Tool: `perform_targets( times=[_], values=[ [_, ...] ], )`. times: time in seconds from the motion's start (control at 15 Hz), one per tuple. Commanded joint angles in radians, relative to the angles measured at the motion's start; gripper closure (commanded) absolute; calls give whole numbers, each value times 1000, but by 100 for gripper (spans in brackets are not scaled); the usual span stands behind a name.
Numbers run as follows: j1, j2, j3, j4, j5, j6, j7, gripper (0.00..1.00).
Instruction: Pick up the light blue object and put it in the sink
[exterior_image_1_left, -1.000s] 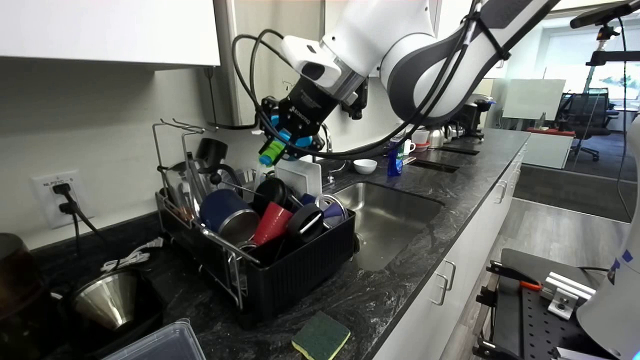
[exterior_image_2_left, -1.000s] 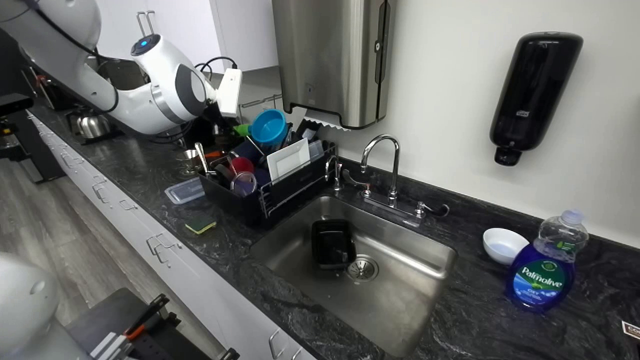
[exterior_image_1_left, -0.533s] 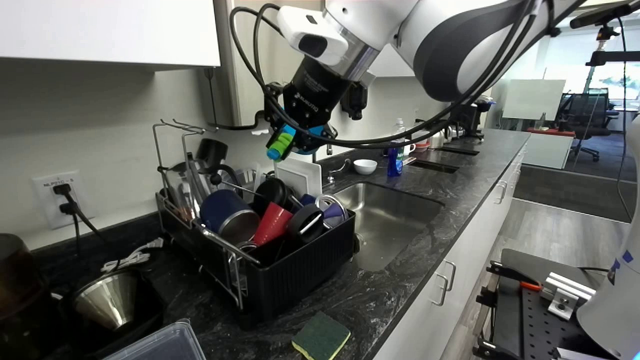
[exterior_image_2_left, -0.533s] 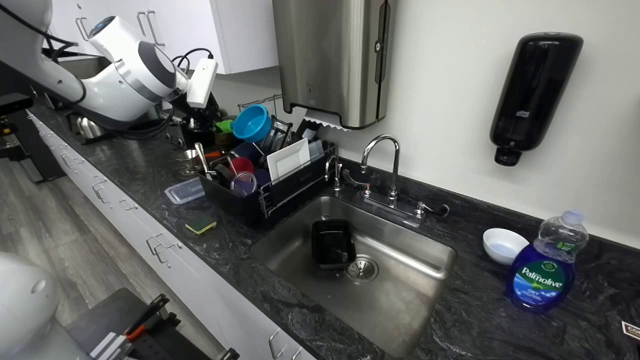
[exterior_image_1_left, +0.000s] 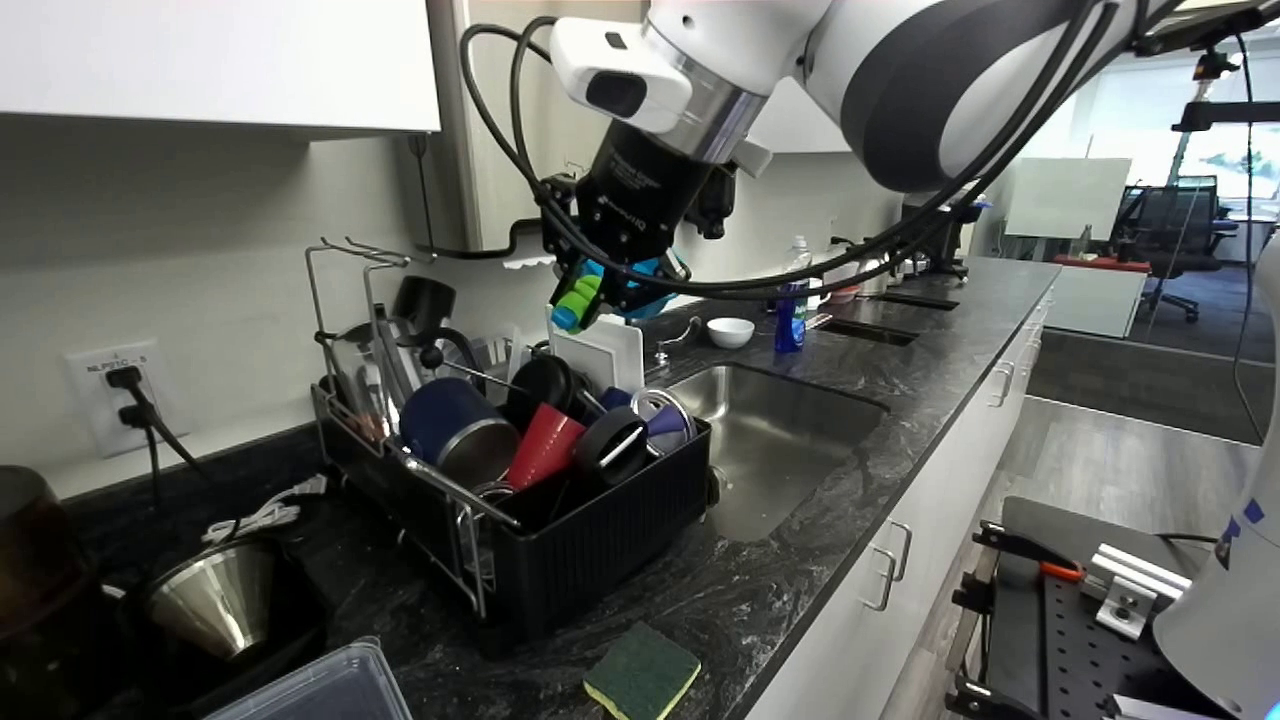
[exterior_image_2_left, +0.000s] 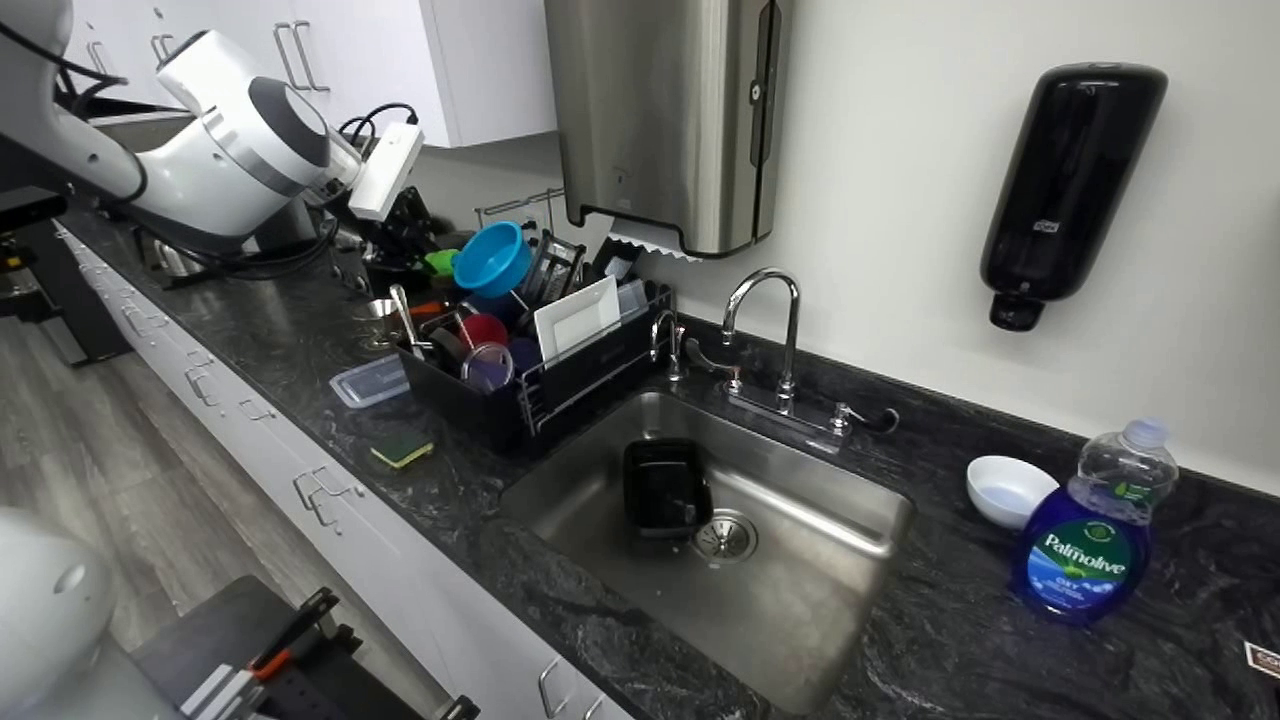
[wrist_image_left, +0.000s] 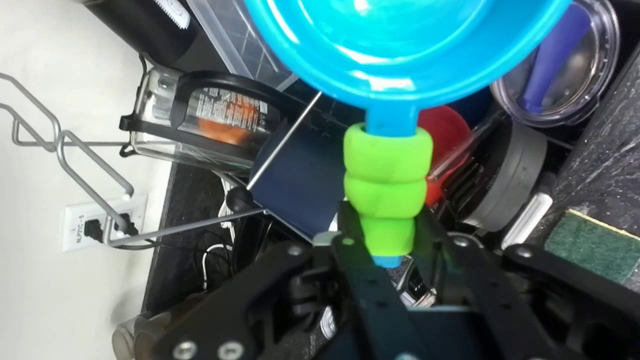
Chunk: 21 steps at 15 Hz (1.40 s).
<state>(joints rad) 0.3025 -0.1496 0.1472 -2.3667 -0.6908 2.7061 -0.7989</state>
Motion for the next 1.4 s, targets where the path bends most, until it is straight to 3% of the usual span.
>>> perform_targets(
  times=[0.0, 0.67, 1.33],
  values=[
    [-40, -5, 21, 17, 20, -58, 46, 93],
    [-110, -28, -17, 15, 146, -101, 130, 93],
    [-212, -50, -103, 3, 209, -123, 169, 93]
  ],
)
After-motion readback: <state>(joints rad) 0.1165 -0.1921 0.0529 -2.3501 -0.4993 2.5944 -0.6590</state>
